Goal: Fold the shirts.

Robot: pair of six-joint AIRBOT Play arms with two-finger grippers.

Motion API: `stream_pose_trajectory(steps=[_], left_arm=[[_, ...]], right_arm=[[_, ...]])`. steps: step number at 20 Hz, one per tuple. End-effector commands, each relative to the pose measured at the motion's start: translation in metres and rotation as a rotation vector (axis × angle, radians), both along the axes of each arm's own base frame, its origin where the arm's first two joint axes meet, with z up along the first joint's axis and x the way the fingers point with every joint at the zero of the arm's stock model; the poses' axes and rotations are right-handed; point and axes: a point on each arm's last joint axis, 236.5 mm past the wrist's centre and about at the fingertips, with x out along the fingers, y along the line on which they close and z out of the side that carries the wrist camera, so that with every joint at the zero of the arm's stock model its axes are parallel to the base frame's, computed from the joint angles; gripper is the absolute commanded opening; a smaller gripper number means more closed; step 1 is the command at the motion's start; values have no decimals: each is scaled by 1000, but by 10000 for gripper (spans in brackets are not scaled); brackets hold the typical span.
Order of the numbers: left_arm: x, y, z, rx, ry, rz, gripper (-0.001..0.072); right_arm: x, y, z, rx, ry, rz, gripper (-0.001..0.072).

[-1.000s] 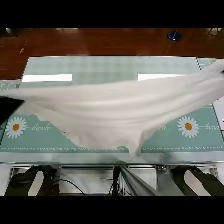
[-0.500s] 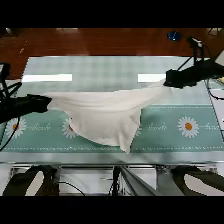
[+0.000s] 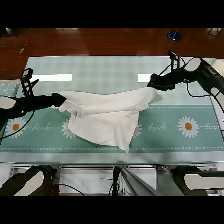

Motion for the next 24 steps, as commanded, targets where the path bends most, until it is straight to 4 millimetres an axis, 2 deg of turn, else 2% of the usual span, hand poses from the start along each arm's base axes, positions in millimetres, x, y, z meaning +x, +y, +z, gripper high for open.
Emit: stream_pose_trajectory(steps=[1, 2, 3, 5, 6, 7, 10, 13, 16, 18, 22, 24], left_arm=[[-8, 4, 12, -58, 75, -8, 597], [-22, 17, 13, -57, 159, 22, 591], [-47, 34, 6, -37, 291, 83, 591], [-108, 54, -11, 47, 521, 104, 592], [-131, 52, -14, 60, 584, 75, 592], [-147, 40, -14, 29, 609, 56, 593], [-159, -12, -7, -172, 536, 24, 615], [-168, -40, -20, -278, 539, 24, 615], [-178, -51, -43, -279, 582, 21, 615], [-178, -53, -56, -271, 596, 38, 615], [-155, -64, -70, -314, 587, 94, 615], [-146, -76, -85, -331, 604, 117, 615]], right_arm=[[7, -8, 30, -19, -79, 87, 473], [10, -22, 50, -55, -117, 97, 484], [13, -42, 66, -111, -152, 88, 485], [17, -96, 90, -270, -196, 45, 484], [14, -124, 94, -339, -188, 16, 484], [7, -145, 92, -379, -158, -3, 484], [-15, -185, 72, -384, -36, -50, 484], [-14, -196, 63, -339, -19, -85, 484], [-11, -194, 59, -323, -23, -76, 483], [-5, -188, 60, -295, -45, -74, 483], [-3, -186, 60, -288, -57, -67, 483], [-3, -186, 60, -288, -57, -67, 483]])
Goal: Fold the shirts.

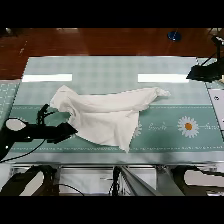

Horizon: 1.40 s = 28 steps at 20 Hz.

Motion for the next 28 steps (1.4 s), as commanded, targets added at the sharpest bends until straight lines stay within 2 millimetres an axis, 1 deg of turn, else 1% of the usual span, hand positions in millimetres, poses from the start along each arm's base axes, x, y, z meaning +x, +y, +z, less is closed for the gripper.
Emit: stream_pose_trajectory(steps=[1, 3, 4, 5, 6, 7, 8, 9, 11, 12, 13, 14, 16, 17, 19, 22, 26, 28], left_arm=[[18, -19, -23, -18, 14, 51, 614], [17, -35, -39, -20, 64, 15, 610], [19, -41, -46, -15, 88, -2, 591], [23, -45, -51, -12, 108, -12, 468], [29, -48, -54, -12, 118, -23, 223], [36, -51, -52, -15, 103, -51, 118], [43, -52, -48, -20, 72, -78, 46], [50, -54, -40, -25, 38, -99, 32], [58, -57, -24, -40, -16, -133, 32], [61, -59, -15, -46, -48, -149, 31], [61, -59, -6, -50, -72, -157, 31], [60, -60, 2, -55, -91, -168, 31], [59, -61, 18, -61, -133, -186, 31], [60, -61, 24, -62, -157, -187, 31], [62, -62, 35, -63, -194, -187, 31], [58, -64, 43, -75, -201, -202, 31], [54, -65, 43, -81, -193, -213, 31], [54, -65, 43, -81, -194, -214, 31]], right_arm=[[1, 1, 0, 5, -6, 3, 483], [1, 1, 0, 5, -5, 3, 483], [1, 1, 0, 6, -2, 4, 482], [0, 1, -1, 7, 3, 5, 482], [-2, 2, -1, 9, 8, 6, 482], [-3, 2, -2, 10, 13, 8, 482], [-3, 2, -2, 11, 16, 8, 482], [-4, 2, -2, 10, 17, 9, 483], [-4, 1, -4, 5, 20, 13, 484], [-4, 0, -8, 18, 30, 11, 530], [-6, 2, -17, 51, 55, 20, 537], [-9, 9, -25, 106, 78, 51, 548], [-12, 30, -39, 263, 115, 99, 578], [-17, 43, -44, 344, 148, 118, 579], [-24, 67, -51, 450, 202, 167, 579], [-37, 92, -65, 482, 263, 245, 578], [-77, 132, -94, 519, 394, 335, 578], [-93, 148, -105, 516, 443, 378, 578]])
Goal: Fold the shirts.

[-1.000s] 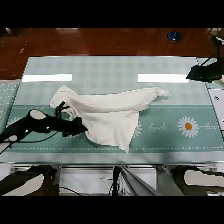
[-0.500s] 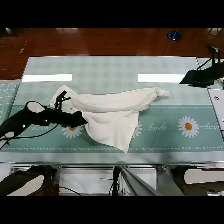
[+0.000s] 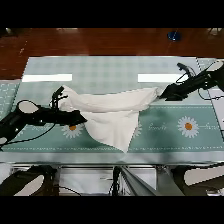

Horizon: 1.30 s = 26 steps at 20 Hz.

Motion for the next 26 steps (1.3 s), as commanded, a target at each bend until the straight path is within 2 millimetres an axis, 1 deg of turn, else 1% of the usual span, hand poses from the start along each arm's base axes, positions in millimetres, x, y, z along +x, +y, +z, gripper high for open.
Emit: stream_pose_trajectory(steps=[1, 2, 4, 6, 8, 10, 12, 13, 14, 15, 16, 17, 18, 19, 20, 21, 22, 23, 25, 26], left_arm=[[-1, -1, 2, -3, -3, -8, 31], [-1, -1, 2, -3, -5, -10, 31], [-1, -1, 2, -2, -11, -16, 31], [-2, -1, 2, 0, -23, -31, 31], [-2, -1, 2, 0, -28, -36, 31], [0, 2, 3, 1, -37, -33, 32], [5, 10, 5, -2, -41, -18, 32], [7, 15, 6, -5, -44, -11, 32], [10, 21, 9, -9, -49, -5, 32], [13, 27, 10, -13, -48, 10, 31], [16, 33, 14, -17, -57, 15, 31], [19, 39, 17, -22, -61, 27, 31], [24, 45, 25, -27, -80, 31, 31], [29, 50, 36, -32, -113, 26, 31], [35, 54, 54, -34, -165, 13, 30], [42, 58, 78, -29, -234, 1, 31], [49, 61, 106, -19, -316, -9, 30], [57, 65, 139, -2, -411, -10, 30], [67, 73, 224, 50, -653, -1, 31], [66, 76, 265, 78, -764, 7, 30]], right_arm=[[-27, 31, -19, 15, 59, 95, 578], [-26, 38, -24, 2, 45, 106, 578], [-11, 51, -31, -37, -20, 106, 578], [6, 62, -38, -83, -65, 60, 577], [14, 70, -46, -149, -82, 32, 577], [7, 82, -55, -184, -63, 60, 574], [-5, 100, -66, -190, -35, 116, 569], [-9, 109, -71, -191, -27, 141, 554], [-13, 117, -75, -196, -26, 166, 455], [-14, 121, -77, -208, -37, 186, 309], [-15, 122, -74, -225, -51, 207, 86], [-15, 120, -67, -235, -67, 217, 20], [-12, 115, -53, -252, -105, 224, 20], [-6, 107, -34, -276, -162, 224, 20], [1, 101, -10, -290, -225, 210, 19], [6, 97, 19, -289, -291, 192, 19], [11, 93, 55, -284, -369, 167, 19], [15, 90, 91, -279, -447, 140, 19], [17, 85, 177, -263, -636, 59, 19], [15, 82, 219, -253, -726, 14, 19]])
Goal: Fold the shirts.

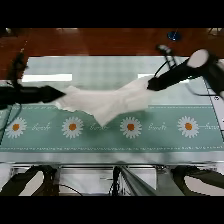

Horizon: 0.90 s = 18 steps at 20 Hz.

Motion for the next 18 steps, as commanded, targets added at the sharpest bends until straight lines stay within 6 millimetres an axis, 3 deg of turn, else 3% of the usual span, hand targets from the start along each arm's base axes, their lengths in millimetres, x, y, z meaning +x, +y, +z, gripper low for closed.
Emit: stream_pose_trajectory(steps=[1, 3, 6, 7, 9, 10, 12, 17, 18], left_arm=[[-6, 12, 138, 87, -378, 27, 31], [-27, 11, 211, 131, -571, 43, 30], [-70, 0, 288, 153, -768, 56, 30], [-88, -5, 305, 159, -816, 55, 30], [-122, -15, 323, 153, -858, 50, 30], [-138, -20, 325, 146, -859, 47, 30], [-165, -24, 319, 142, -828, 62, 30], [-202, -22, 292, 136, -679, 135, 30], [-204, -22, 279, 137, -609, 128, 30]], right_arm=[[-13, -10, 146, 76, -321, -80, 19], [-32, -10, 225, 154, -478, -123, 19], [-78, -7, 319, 295, -648, -153, 19], [-97, -7, 342, 334, -685, -162, 18], [-131, -11, 367, 383, -712, -190, 18], [-145, -14, 369, 392, -700, -207, 19], [-172, -21, 354, 377, -613, -245, 19], [-222, -37, 267, 181, -213, -269, 19], [-220, -40, 259, 158, -181, -279, 19]])
